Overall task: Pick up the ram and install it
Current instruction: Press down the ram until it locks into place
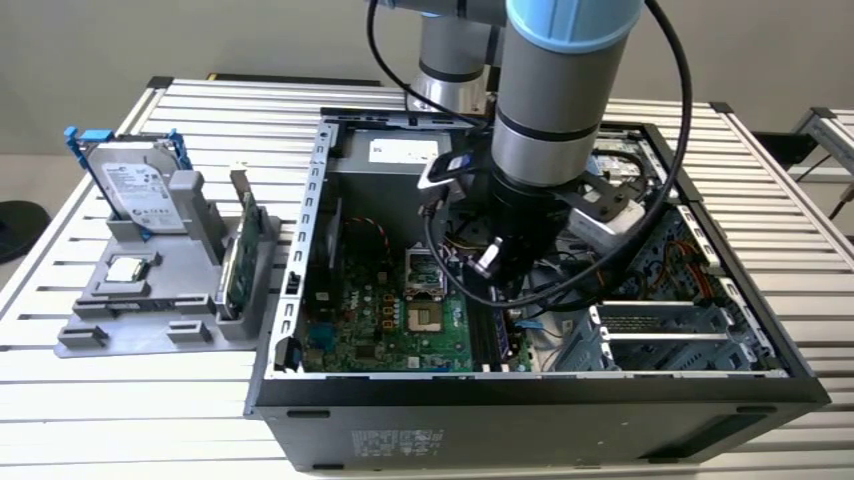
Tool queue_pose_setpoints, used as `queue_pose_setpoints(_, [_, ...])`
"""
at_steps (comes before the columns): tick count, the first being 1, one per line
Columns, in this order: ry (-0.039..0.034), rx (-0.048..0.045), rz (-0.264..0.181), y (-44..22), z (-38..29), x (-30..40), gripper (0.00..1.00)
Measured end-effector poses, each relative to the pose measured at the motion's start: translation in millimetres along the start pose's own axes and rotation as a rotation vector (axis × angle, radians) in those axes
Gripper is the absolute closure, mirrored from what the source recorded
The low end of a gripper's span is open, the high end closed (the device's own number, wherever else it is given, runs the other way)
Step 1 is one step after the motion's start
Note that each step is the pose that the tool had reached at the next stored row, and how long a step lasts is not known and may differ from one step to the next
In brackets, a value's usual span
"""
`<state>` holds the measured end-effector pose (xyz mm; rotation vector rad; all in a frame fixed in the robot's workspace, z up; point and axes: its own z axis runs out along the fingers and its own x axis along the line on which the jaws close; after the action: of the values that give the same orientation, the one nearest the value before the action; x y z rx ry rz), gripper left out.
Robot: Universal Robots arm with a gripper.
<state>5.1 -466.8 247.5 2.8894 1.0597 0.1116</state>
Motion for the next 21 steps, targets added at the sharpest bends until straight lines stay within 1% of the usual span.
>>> queue_pose_setpoints(13, [0.02, 0.0141, -0.185, -0.3, 1.8, -0.3, 1.0])
queue_pose_setpoints(21, [0.0337, 0.0241, -0.294, -0.7, 3.7, -0.6, 1.0])
